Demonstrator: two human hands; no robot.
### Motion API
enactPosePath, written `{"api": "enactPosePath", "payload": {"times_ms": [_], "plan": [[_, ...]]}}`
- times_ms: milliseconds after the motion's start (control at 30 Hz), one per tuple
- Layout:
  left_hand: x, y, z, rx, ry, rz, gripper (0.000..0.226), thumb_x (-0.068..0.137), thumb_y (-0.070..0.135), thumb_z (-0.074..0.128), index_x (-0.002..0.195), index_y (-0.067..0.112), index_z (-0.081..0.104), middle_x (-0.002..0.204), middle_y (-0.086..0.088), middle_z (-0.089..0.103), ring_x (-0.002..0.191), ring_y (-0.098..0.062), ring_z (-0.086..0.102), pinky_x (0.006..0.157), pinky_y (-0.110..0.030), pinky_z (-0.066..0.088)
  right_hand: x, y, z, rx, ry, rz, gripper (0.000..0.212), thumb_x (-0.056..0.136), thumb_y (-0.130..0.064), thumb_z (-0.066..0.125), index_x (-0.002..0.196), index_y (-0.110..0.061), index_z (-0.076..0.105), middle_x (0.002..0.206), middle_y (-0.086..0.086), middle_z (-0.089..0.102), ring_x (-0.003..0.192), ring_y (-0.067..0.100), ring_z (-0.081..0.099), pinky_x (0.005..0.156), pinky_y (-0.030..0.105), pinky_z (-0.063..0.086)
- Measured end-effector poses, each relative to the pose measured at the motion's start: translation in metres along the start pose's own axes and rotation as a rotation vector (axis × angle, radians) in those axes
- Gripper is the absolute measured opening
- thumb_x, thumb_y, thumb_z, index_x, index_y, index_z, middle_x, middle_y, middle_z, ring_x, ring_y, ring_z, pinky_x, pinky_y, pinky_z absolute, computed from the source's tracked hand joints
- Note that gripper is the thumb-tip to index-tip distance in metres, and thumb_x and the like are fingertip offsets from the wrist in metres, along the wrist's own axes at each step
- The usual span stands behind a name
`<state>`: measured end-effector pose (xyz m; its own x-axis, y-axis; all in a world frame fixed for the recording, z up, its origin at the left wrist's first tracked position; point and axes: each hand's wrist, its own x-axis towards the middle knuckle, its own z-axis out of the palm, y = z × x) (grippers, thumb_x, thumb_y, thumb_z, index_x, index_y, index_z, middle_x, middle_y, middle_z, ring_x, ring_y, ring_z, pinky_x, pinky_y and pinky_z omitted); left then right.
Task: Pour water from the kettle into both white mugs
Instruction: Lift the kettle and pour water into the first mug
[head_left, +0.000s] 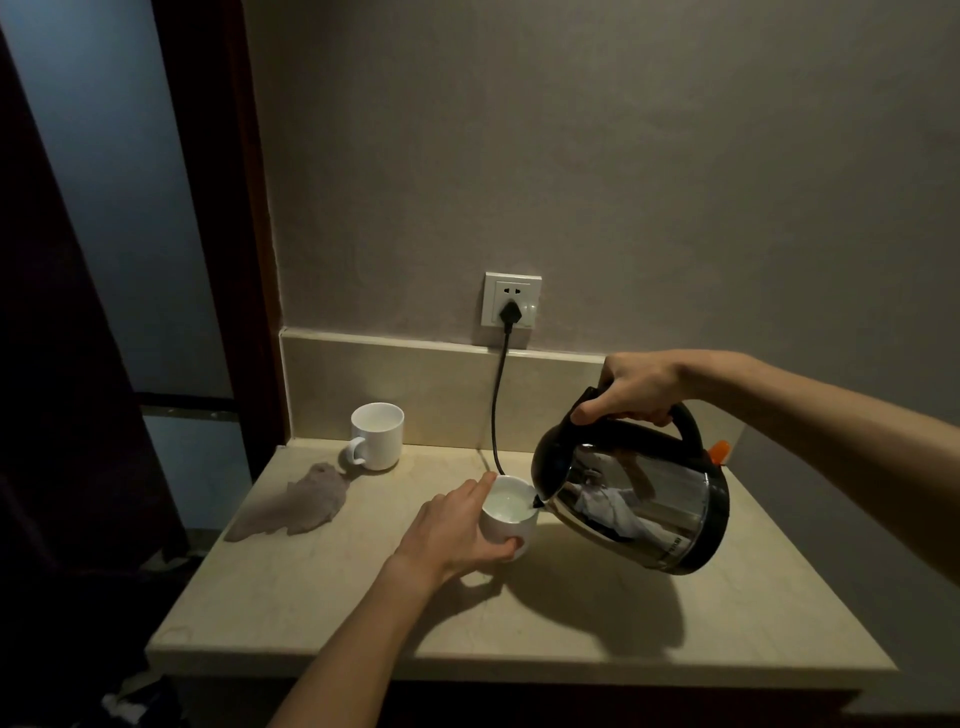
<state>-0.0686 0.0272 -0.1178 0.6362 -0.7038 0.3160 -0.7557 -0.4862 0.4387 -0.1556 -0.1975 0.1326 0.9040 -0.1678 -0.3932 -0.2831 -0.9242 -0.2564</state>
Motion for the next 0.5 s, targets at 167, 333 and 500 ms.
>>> {"api": "enactPosePath", "payload": {"times_ms": [167, 333, 500], "plan": [[0.0001, 0.0012, 0.0003, -0.008, -0.004, 0.006, 0.096, 0.078, 0.076, 0.064, 0.156, 0.031, 0.029, 0.138, 0.004, 0.058, 0.110, -0.013, 0.060, 0.091, -0.028, 0.056, 0.0008, 0.0006, 0.0007, -0.020, 0.025, 0.002, 0.045, 0.090, -0.053, 0.064, 0.092, -0.009, 0.073, 0.067, 0.003, 0.055, 0.052, 0.012, 0.050, 0.047, 0.023, 0.044], [-0.0002, 0.0014, -0.0008, 0.000, 0.000, 0.006, 0.097, 0.079, 0.075, 0.064, 0.157, 0.029, 0.029, 0.140, 0.004, 0.057, 0.112, -0.013, 0.060, 0.093, -0.029, 0.056, 0.0024, -0.0016, 0.0001, -0.032, 0.024, 0.003, 0.047, 0.090, -0.053, 0.064, 0.095, -0.007, 0.073, 0.068, 0.003, 0.054, 0.052, 0.012, 0.050, 0.048, 0.023, 0.043], [0.0000, 0.0023, -0.0013, 0.022, 0.005, 0.003, 0.095, 0.079, 0.075, 0.063, 0.155, 0.029, 0.030, 0.136, 0.003, 0.060, 0.109, -0.016, 0.061, 0.090, -0.031, 0.056, 0.0008, -0.0025, 0.0002, -0.038, 0.018, -0.008, 0.048, 0.090, -0.053, 0.063, 0.096, -0.007, 0.074, 0.068, 0.003, 0.054, 0.052, 0.013, 0.049, 0.048, 0.023, 0.043]]}}
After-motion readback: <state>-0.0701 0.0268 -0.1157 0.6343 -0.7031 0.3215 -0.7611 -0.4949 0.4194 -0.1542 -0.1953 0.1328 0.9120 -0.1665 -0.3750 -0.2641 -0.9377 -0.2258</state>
